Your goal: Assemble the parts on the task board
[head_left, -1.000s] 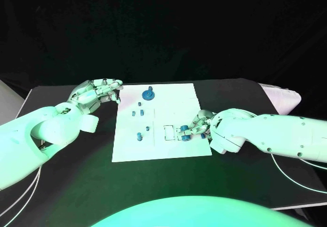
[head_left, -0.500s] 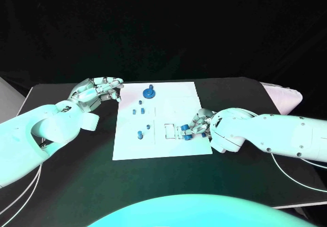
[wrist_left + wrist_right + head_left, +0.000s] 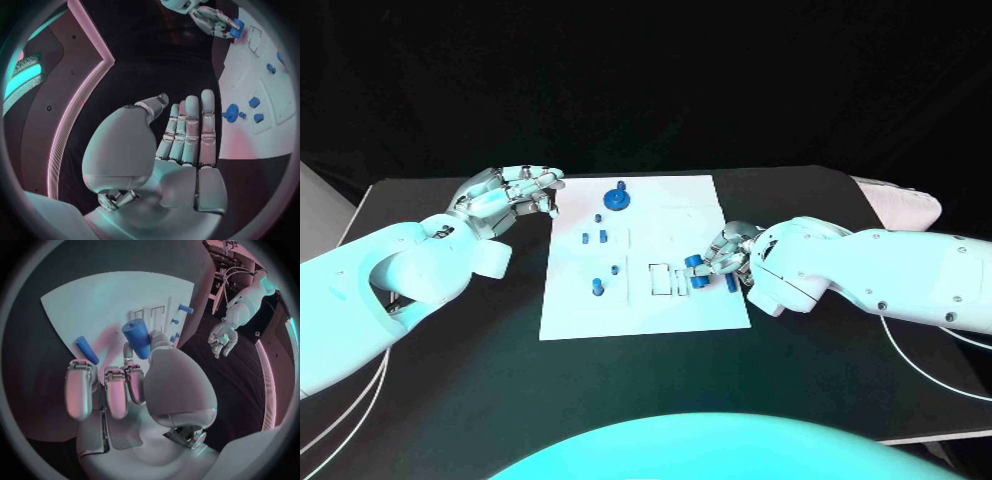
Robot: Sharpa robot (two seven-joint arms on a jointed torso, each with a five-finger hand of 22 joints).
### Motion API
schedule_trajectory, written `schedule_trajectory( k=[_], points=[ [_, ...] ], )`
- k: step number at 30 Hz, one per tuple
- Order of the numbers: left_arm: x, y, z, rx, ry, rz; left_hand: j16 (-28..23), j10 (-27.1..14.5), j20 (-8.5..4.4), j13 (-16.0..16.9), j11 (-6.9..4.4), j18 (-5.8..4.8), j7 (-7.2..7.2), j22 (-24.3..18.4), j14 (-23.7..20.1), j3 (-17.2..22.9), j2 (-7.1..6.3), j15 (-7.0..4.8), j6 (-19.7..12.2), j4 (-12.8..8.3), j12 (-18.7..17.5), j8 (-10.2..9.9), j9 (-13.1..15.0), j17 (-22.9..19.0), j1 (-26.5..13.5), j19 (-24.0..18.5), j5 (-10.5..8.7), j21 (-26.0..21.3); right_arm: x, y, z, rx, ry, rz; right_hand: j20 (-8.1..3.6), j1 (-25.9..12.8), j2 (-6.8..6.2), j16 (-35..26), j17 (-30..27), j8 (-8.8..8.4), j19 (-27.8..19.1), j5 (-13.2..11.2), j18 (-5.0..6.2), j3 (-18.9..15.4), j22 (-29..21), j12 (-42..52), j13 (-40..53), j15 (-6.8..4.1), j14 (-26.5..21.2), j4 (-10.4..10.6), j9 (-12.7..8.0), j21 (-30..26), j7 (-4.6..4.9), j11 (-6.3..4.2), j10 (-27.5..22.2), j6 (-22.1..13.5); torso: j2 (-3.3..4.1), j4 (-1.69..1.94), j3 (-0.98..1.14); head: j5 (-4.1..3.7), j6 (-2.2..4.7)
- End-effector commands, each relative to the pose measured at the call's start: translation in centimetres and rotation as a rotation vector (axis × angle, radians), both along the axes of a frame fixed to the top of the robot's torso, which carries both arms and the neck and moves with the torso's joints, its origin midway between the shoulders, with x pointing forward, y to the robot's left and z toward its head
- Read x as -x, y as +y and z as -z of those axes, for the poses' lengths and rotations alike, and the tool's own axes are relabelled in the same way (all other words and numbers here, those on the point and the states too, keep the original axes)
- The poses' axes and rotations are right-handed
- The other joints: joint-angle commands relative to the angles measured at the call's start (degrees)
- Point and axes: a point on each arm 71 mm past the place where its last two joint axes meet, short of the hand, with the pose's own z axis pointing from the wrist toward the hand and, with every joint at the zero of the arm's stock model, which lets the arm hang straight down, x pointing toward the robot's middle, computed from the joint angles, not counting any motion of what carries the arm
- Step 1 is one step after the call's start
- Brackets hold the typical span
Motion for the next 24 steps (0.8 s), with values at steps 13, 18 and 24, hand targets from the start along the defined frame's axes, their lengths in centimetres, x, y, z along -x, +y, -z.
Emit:
schedule_trajectory(
  k=[13,18,24],
  points=[
    [0.1,-0.4,0.0,0.003,-0.002,0.030,-0.4,-0.4,-0.04,-0.1,-0.01,0.75,-0.07,-0.1,0.2,-0.1,0.60,0.12,-0.3,0.4,-0.4,0.3,-0.1,0.1,0.0,0.5,0.05,-0.3,-0.2,3.7,-0.9,-0.054,0.063,-0.061,-0.73,-2.5,0.14,0.4,13.8,0.98,3.0,-1.5,-0.88,0.0,9.4,0.4,8.4,-0.59,5.7,0.1,-0.2,0.7,-0.82,-0.61,0.6,1.6,0.12,-0.03,0.02,0.39,0.12],
    [0.1,-0.4,0.0,0.003,-0.002,0.031,-0.4,-0.4,-0.04,-0.1,-0.01,0.75,-0.07,-0.1,0.2,-0.1,0.60,0.12,-0.3,0.4,-0.4,0.3,-0.1,0.1,0.0,0.5,0.05,-0.3,-0.7,4.9,-0.7,-0.034,0.053,-0.093,-0.75,-2.8,0.27,0.5,14.1,1.10,3.1,-1.8,-0.96,0.0,9.6,0.5,8.5,-0.60,5.7,0.1,-0.2,1.0,-0.86,-0.64,0.7,1.7,0.13,-0.03,0.03,0.51,-0.01],
    [0.2,-0.4,0.0,0.003,-0.002,0.031,-0.4,-0.4,-0.04,-0.1,-0.01,0.75,-0.07,-0.1,0.2,-0.1,0.60,0.12,-0.3,0.4,-0.4,0.3,-0.1,0.1,0.0,0.5,0.05,-0.3,-1.0,5.3,-0.4,-0.008,0.043,-0.118,-0.77,-3.4,0.36,0.5,14.0,1.23,3.1,-2.2,-0.96,-0.1,9.6,0.3,8.3,-0.63,5.7,0.1,-0.3,1.0,-0.86,-0.65,0.5,1.7,0.19,0.05,0.01,0.66,-0.14]
  ],
)
